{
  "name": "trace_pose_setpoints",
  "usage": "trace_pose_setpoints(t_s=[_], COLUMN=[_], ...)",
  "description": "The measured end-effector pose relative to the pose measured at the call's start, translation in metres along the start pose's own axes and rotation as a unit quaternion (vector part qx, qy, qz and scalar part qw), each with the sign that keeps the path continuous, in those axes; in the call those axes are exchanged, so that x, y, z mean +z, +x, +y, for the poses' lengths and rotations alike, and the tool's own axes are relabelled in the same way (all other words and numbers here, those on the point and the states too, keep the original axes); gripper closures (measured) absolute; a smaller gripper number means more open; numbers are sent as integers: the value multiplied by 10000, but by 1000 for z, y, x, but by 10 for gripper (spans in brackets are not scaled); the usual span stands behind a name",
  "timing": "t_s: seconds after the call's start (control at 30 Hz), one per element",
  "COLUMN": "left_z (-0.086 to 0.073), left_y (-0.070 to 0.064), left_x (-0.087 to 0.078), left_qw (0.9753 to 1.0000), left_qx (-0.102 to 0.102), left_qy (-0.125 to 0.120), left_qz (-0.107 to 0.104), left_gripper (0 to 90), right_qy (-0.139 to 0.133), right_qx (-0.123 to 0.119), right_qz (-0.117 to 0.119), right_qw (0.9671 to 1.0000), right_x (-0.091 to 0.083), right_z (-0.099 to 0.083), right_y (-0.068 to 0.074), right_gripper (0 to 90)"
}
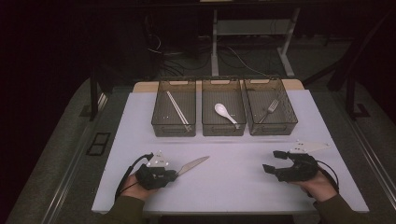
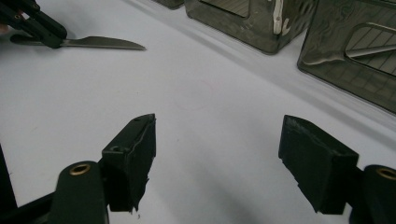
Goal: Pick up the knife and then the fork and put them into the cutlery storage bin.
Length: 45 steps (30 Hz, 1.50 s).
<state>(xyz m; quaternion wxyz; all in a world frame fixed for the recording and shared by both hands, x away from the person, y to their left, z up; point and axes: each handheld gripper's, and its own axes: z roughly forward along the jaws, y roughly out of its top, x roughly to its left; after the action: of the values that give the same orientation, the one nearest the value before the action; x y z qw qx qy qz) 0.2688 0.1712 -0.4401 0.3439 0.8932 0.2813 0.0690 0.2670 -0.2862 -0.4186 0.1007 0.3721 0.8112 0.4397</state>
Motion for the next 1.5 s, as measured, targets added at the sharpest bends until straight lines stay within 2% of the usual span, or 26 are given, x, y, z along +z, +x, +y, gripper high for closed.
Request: trace_pose_setpoints(t_s=[0.1, 0.23, 0.57, 0.83, 0.97, 1.03, 1.17, 1.27, 1.4, 1.5], left_z=[4, 9, 29, 46, 54, 57, 67, 76, 88, 95], left_y=[-1, -4, -14, -26, -34, -36, -41, -44, -49, -52], left_x=[-1, -5, -1, -2, 0, 2, 8, 12, 17, 22], left_qw=[10000, 9995, 9979, 9949, 9935, 9935, 9929, 9913, 9895, 9889], left_qx=[14, -28, 89, 211, 308, 368, 394, 414, 480, 533], left_qy=[-74, -313, -627, -954, -1059, -1049, -1101, -1230, -1340, -1372], left_qz=[19, 22, -127, -260, -280, -261, -229, -231, -245, -207], left_gripper=[796, 796, 796, 796, 796, 796, 796, 796, 797, 797], right_qy=[17, -61, 32, -5, -120, -242, -432, -524, -791, -849], right_qx=[123, 232, 122, -22, -81, -83, 9, 117, 470, 534], right_qz=[189, 326, 671, 812, 838, 888, 1173, 1316, 1473, 1540], right_qw=[9997, 9992, 9977, 9967, 9964, 9957, 9922, 9899, 9848, 9830], right_x=[1, 3, 19, 31, 35, 36, 44, 53, 63, 68], right_z=[1, 3, 12, 26, 34, 40, 52, 60, 70, 75], right_y=[-1, 1, 22, 38, 46, 51, 61, 69, 69, 69], right_gripper=[251, 213, 190, 192, 196, 234, 321, 395, 502, 580])
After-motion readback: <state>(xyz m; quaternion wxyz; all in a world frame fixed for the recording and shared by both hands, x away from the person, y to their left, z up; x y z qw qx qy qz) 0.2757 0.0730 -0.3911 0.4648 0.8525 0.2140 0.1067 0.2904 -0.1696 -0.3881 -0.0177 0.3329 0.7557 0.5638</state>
